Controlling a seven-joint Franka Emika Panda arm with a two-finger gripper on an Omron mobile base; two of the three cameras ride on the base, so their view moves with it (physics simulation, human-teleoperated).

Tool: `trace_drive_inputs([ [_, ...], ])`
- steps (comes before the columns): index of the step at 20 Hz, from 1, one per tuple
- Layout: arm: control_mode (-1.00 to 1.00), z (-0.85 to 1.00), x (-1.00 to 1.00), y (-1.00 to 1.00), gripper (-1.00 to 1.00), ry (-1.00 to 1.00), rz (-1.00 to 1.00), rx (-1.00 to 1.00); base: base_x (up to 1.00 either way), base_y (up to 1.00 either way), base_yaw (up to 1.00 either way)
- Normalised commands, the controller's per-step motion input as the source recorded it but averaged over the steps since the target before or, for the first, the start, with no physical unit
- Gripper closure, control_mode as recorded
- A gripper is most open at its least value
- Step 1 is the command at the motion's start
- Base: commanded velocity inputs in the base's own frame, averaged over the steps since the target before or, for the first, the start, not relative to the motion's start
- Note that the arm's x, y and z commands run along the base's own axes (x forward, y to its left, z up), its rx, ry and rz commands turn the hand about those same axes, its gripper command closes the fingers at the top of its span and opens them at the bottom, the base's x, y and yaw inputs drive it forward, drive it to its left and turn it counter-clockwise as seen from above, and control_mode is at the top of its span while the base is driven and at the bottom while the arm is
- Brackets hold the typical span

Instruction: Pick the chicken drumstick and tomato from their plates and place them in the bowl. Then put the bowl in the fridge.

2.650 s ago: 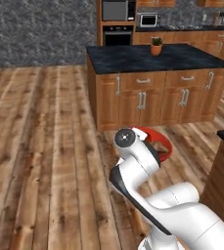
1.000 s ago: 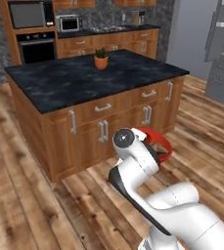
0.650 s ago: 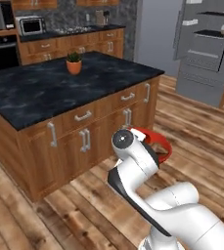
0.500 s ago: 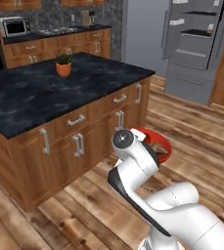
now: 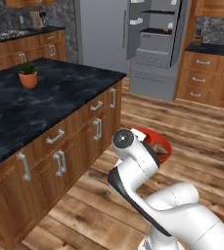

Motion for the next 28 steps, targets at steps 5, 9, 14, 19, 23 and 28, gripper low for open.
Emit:
trace_drive_inputs([
  [5,1.0,0.0,0.0,0.0,1.0,0.0,0.0,0.0,0.55,0.23,-0.43],
  [9,1.0,0.0,0.0,0.0,1.0,0.0,0.0,0.0,0.53,0.23,-0.43],
  [14,1.0,0.0,0.0,0.0,1.0,0.0,0.0,0.0,0.56,0.19,-0.4],
  [19,1.0,0.0,0.0,0.0,1.0,0.0,0.0,0.0,0.63,0.13,-0.3],
  [23,1.0,0.0,0.0,0.0,1.0,0.0,0.0,0.0,0.74,0.04,-0.13],
  [28,1.0,0.0,0.0,0.0,1.0,0.0,0.0,0.0,0.75,0.01,-0.09],
])
